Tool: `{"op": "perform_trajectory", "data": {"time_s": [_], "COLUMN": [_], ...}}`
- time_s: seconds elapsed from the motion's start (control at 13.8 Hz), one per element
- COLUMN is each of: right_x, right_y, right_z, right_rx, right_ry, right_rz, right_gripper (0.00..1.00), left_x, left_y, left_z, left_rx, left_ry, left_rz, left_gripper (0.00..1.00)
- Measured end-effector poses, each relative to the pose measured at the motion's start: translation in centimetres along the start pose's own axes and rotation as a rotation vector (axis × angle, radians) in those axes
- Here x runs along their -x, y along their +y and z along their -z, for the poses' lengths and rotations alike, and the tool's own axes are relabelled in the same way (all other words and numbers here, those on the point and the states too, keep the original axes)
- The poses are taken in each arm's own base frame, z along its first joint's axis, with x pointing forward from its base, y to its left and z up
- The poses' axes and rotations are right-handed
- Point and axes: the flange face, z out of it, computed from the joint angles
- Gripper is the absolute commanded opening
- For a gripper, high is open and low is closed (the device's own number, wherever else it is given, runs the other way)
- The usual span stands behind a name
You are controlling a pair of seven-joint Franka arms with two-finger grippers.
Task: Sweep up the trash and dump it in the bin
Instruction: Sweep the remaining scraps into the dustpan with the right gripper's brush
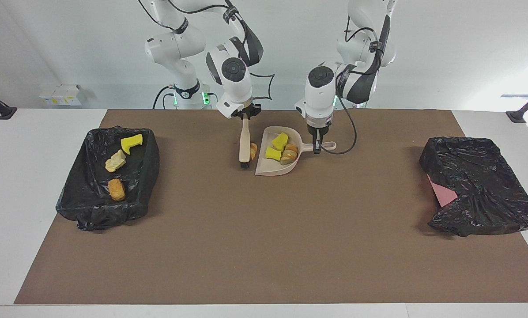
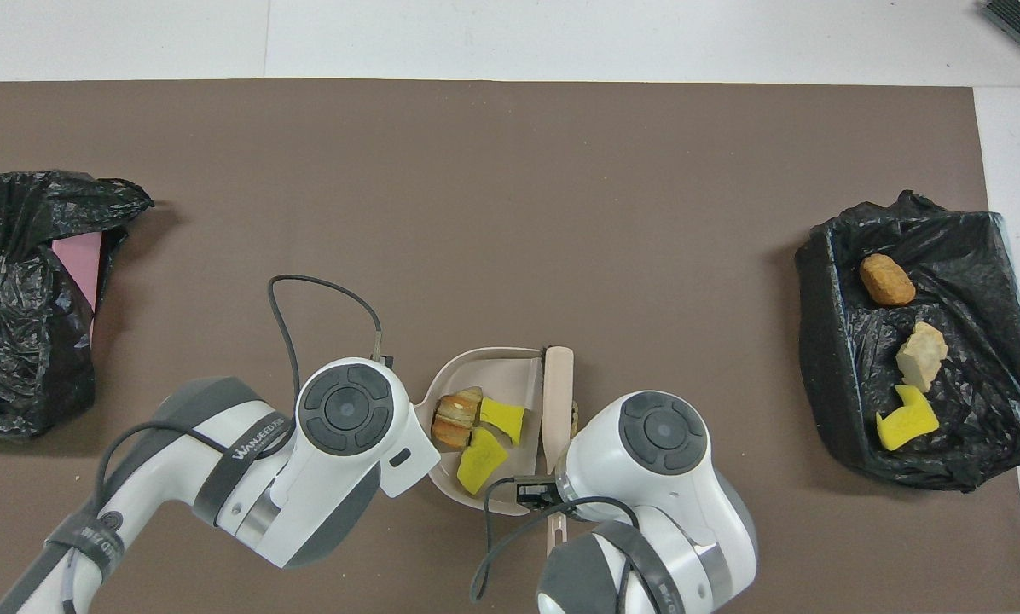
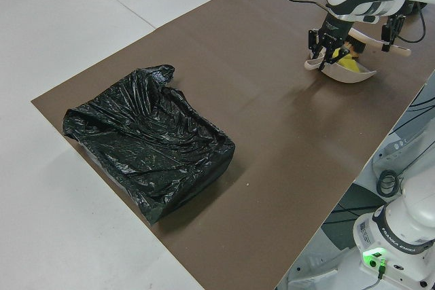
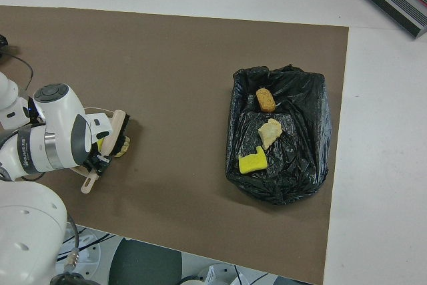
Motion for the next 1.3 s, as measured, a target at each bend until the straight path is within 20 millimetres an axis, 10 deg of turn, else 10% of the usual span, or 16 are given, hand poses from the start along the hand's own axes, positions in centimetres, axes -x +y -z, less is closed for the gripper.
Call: {"op": "perform_trajectory", "data": {"time_s": [0.36, 0.65, 1.3], "right_x": [-0.5, 0.6, -0.7], "right_y": [-3.1, 0.8, 6.1], "right_z": [1.7, 6.8, 3.9], "right_rx": [-0.006, 0.058, 0.149], "right_ry": [-0.049, -0.110, -0.071], "right_rz": [0.014, -0.018, 0.011], "right_gripper": [0.00, 0.00, 0.00], "left_x": [0.7, 2.2, 2.7], "left_y": [-0.7, -1.8, -1.9], "left_z": [-0.3, -0.5, -0.3], "left_rx": [-0.047, -0.073, -0.019], "left_ry": [0.031, 0.049, 0.019], "left_rz": [0.057, 0.110, 0.209], "left_gripper": [0.00, 0.00, 0.00]}}
